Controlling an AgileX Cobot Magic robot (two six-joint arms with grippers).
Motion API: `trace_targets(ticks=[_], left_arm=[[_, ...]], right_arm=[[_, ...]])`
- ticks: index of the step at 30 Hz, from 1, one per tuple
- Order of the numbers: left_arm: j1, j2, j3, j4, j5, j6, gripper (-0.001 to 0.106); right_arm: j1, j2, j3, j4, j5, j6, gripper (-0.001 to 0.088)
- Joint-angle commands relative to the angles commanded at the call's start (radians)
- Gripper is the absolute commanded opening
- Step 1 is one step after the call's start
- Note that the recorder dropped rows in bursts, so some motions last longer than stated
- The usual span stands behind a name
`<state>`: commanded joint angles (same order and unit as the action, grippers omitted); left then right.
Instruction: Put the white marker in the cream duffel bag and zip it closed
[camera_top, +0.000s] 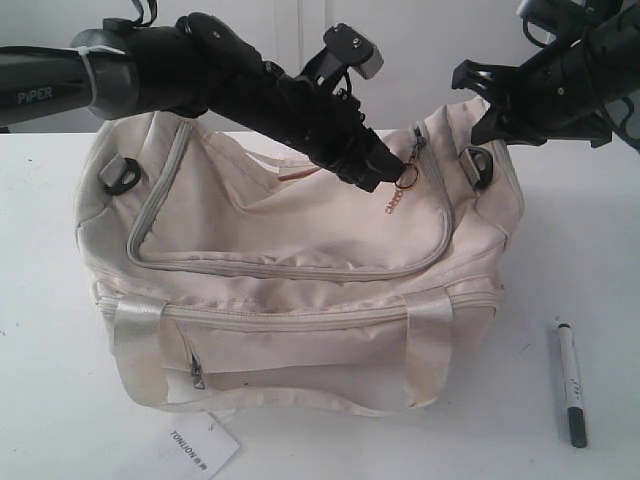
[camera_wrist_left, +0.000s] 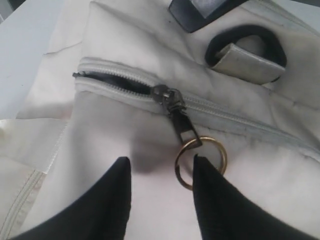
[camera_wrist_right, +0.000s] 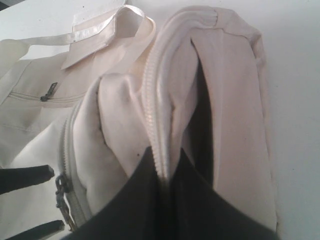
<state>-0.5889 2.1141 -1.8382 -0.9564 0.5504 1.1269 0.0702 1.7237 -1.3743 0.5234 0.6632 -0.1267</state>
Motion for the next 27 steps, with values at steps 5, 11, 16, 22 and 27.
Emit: trace_targets(ticks=[5, 11, 16, 22, 27], left_arm=[[-0.002, 0.019, 0.000, -0.043, 0.009, 0.021, 0.051], [-0.003, 0.028, 0.000, -0.037, 0.023, 0.021, 0.051], [-0.003, 0.028, 0.000, -0.035, 0.056, 0.021, 0.036], [-0.003, 0.028, 0.000, -0.035, 0.091, 0.021, 0.000], [-0.003, 0.026, 0.000, -0.035, 0.116, -0.003, 0.000]], right_arm=[[0.000, 0.000, 0.000, 0.000, 0.000, 0.000, 0.0000], [0.000, 0.000, 0.000, 0.000, 0.000, 0.000, 0.0000], [0.000, 0.000, 0.000, 0.000, 0.002, 0.000, 0.0000], [0.000, 0.000, 0.000, 0.000, 0.002, 0.000, 0.0000], [0.000, 0.000, 0.000, 0.000, 0.000, 0.000, 0.0000]])
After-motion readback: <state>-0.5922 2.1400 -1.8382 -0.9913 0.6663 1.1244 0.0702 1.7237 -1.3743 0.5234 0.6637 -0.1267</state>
